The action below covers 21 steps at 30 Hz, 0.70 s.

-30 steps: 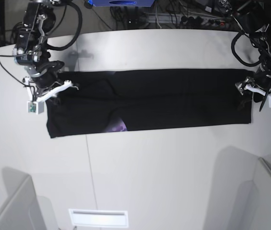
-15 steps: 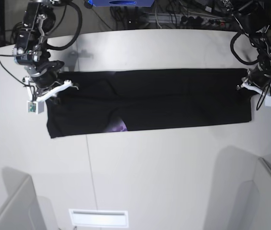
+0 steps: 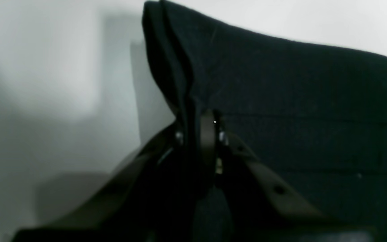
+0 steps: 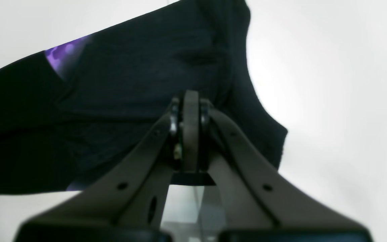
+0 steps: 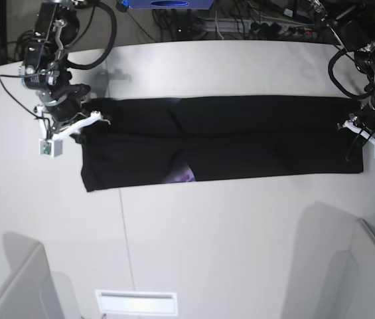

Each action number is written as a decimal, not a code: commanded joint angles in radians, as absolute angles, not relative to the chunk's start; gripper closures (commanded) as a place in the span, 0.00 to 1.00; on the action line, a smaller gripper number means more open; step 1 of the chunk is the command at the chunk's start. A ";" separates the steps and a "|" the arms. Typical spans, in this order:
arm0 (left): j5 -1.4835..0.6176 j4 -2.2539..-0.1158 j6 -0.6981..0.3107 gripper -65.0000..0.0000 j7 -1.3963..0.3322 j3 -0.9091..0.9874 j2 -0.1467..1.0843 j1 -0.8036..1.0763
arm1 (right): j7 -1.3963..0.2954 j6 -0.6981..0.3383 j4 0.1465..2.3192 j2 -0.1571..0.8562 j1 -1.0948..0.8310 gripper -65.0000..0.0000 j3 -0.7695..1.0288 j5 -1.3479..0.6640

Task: Fold the T-shirt properly
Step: 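Grasp the strip's two short ends with both grippers, then fold the strip end held by the left gripper toward the right gripper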

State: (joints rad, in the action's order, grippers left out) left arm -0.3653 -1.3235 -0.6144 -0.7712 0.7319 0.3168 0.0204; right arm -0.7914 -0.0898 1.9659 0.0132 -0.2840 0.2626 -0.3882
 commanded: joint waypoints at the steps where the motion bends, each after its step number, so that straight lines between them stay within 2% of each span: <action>1: -0.361 -1.368 -0.618 1.00 -0.751 0.737 0.318 0.022 | -0.769 -0.093 1.982 0.019 -0.275 1.00 0.266 -0.395; 9: -0.278 -1.580 -0.618 1.00 -0.757 0.734 0.222 0.091 | -0.769 -0.093 1.982 0.018 -0.269 1.00 0.266 -0.395; 21: -0.240 -1.755 -0.576 1.00 -0.760 0.532 0.143 0.173 | -0.769 -0.093 1.980 0.018 -0.262 1.00 0.268 -0.395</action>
